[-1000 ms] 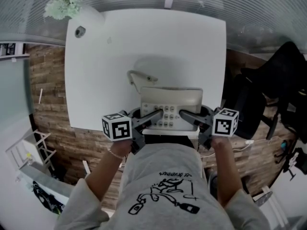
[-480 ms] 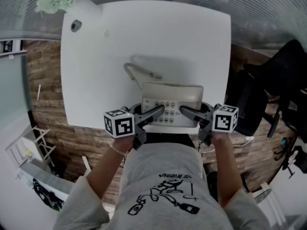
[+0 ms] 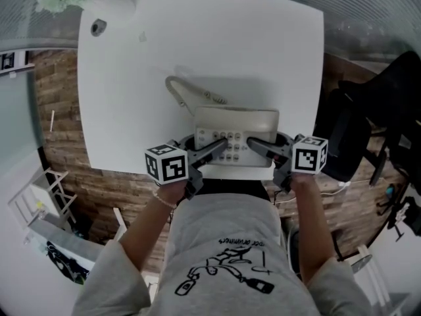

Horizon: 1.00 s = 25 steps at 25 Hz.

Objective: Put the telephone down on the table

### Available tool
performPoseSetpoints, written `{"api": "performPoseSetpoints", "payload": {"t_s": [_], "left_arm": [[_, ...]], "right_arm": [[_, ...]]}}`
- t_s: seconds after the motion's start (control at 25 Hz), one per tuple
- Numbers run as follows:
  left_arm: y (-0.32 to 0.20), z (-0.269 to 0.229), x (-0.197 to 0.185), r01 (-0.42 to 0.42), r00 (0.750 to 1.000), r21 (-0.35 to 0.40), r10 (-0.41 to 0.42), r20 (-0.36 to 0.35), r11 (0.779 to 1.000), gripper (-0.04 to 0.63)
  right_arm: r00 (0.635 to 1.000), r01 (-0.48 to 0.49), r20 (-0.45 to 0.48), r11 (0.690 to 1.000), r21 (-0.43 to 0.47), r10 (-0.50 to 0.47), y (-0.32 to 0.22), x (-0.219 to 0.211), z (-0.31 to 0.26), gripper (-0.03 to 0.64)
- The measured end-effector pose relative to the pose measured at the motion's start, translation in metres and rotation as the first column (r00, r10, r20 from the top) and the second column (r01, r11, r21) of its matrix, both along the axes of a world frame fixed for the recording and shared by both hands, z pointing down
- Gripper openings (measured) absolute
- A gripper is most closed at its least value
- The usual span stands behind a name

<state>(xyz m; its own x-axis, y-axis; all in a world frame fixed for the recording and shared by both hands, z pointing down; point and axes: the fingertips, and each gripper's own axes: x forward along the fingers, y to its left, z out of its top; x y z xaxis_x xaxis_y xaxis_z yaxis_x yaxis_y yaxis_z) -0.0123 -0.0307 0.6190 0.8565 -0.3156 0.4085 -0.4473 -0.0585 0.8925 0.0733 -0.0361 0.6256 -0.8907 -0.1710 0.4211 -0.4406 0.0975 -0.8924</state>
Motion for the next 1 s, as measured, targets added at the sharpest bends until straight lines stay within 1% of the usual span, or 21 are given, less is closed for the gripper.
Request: {"api": "performPoseSetpoints", "payload": {"t_s": [0.28, 0.52, 0.72, 1.0], "left_arm": [[0.006, 0.011, 0.001, -0.005, 0.999, -0.015, 0.006, 0.033, 1.0, 0.261], [0.009, 0.018, 0.0, 0.005, 0.999, -0.026, -0.004, 0.042, 1.0, 0.268], [0.008, 0.018, 0.0, -0.001, 0.998, -0.003, 0.001, 0.065, 1.0, 0.272], [0.007, 0.019, 0.0, -0.009, 0.993, 0.023, 0.006, 0.115, 1.0, 0.284]], "right_arm": [[0.999, 0.027, -0.026, 1.0, -0.014, -0.027, 0.002, -0.001, 0.008, 0.304], [0.999, 0.035, -0.041, 0.999, -0.028, -0.036, 0.006, -0.001, 0.015, 0.304], [0.998, 0.043, -0.055, 0.999, -0.024, -0.044, 0.005, -0.001, 0.017, 0.305], [0.997, 0.034, -0.07, 0.999, -0.027, -0.036, 0.006, 0.001, 0.019, 0.305]]}}
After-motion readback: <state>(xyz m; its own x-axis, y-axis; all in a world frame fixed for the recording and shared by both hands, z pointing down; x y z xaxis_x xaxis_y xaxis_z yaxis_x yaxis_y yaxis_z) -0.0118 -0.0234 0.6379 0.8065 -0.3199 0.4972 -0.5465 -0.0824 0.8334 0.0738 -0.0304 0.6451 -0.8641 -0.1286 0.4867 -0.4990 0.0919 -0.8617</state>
